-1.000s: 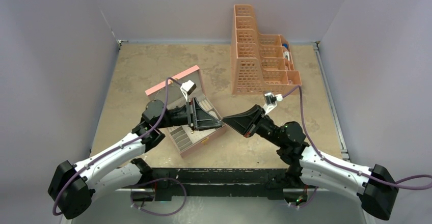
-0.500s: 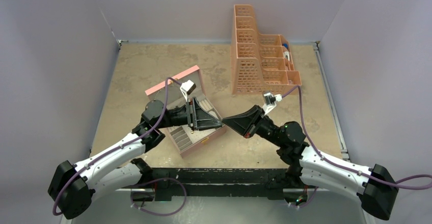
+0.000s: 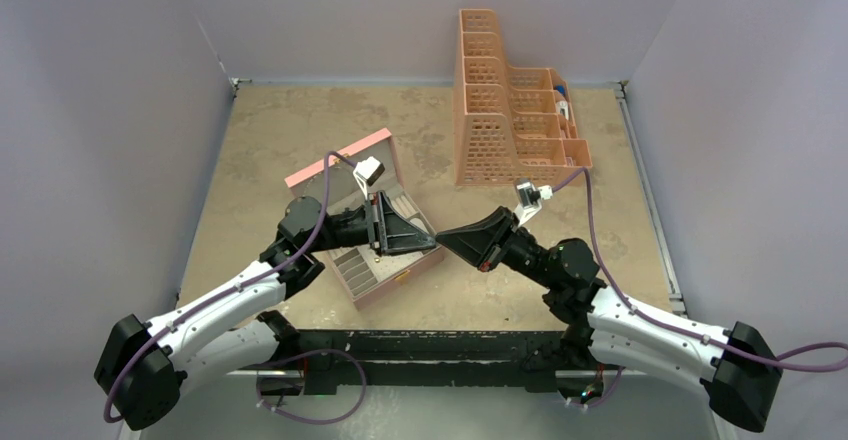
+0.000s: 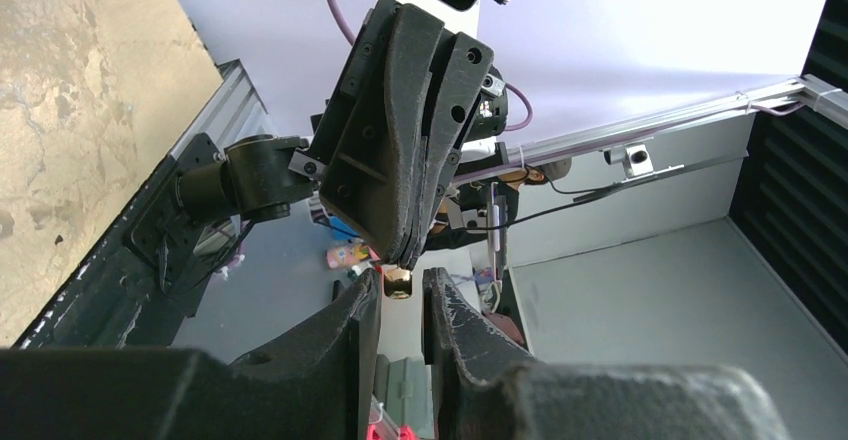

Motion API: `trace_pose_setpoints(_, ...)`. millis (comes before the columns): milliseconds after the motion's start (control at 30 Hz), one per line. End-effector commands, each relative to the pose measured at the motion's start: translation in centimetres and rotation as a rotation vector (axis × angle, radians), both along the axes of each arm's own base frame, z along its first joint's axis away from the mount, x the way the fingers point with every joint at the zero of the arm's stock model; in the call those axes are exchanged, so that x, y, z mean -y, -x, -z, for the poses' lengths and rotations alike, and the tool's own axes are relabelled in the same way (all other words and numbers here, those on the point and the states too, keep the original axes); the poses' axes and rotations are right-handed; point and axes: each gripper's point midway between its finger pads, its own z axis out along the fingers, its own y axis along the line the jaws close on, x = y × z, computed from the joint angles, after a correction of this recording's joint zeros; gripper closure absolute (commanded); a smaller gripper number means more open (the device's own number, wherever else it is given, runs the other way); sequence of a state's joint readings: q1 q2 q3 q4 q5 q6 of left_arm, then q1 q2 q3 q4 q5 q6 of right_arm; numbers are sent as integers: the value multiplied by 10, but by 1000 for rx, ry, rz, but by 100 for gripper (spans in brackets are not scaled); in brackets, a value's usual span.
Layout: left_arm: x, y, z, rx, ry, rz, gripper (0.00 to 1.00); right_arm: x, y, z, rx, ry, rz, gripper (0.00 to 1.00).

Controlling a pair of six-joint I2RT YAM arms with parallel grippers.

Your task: Organize the mixed jewelry

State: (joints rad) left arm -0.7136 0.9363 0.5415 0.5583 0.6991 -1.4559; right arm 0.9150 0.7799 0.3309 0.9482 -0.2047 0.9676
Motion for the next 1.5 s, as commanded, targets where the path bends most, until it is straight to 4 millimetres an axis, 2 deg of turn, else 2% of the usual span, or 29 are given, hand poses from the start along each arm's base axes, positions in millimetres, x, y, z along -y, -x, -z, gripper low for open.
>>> trace_pose_setpoints(0, -1, -4, -8, 43, 30, -23, 80, 2, 4, -18, 63, -39, -8, 100)
trace_pose_setpoints(467, -3, -7, -4, 50, 0, -57, 91, 2, 4, -20, 63, -39, -8, 100)
trace_pose_setpoints(500, -3, -7, -4, 51, -4, -61, 91, 2, 4, -20, 62, -39, -11, 96)
trace_pose_setpoints(600, -5, -10, -1, 50, -28, -83, 91, 2, 3, -20, 31, -37, -7, 73)
trace_pose_setpoints(700, -8, -13, 5, 45, -74, -112, 91, 8, -2, -24, -2, -53, 29, 55)
trace_pose_setpoints(800, -13, -16, 8, 38, -153, -152, 91, 17, -9, -25, -50, -77, 87, 46)
trace_pose_setpoints(900, -23, -18, 20, 9, -279, -191, 91, 26, -16, -24, -94, -103, 137, 43)
trace_pose_setpoints(1000, -35, -19, 30, -1, -419, -227, 91, 27, -27, -11, -154, -73, 187, 42)
trace_pose_setpoints(1100, -51, -25, 51, -14, -617, -268, 91, 25, -37, 8, -198, 1, 234, 42)
trace_pose_setpoints(1233, -74, -28, 79, -47, -865, -281, 91, 26, -41, 30, -222, 73, 265, 42)
trace_pose_setpoints(1467, -95, -43, 108, -80, -1151, -273, 90, 29, -45, 65, -273, 149, 296, 41)
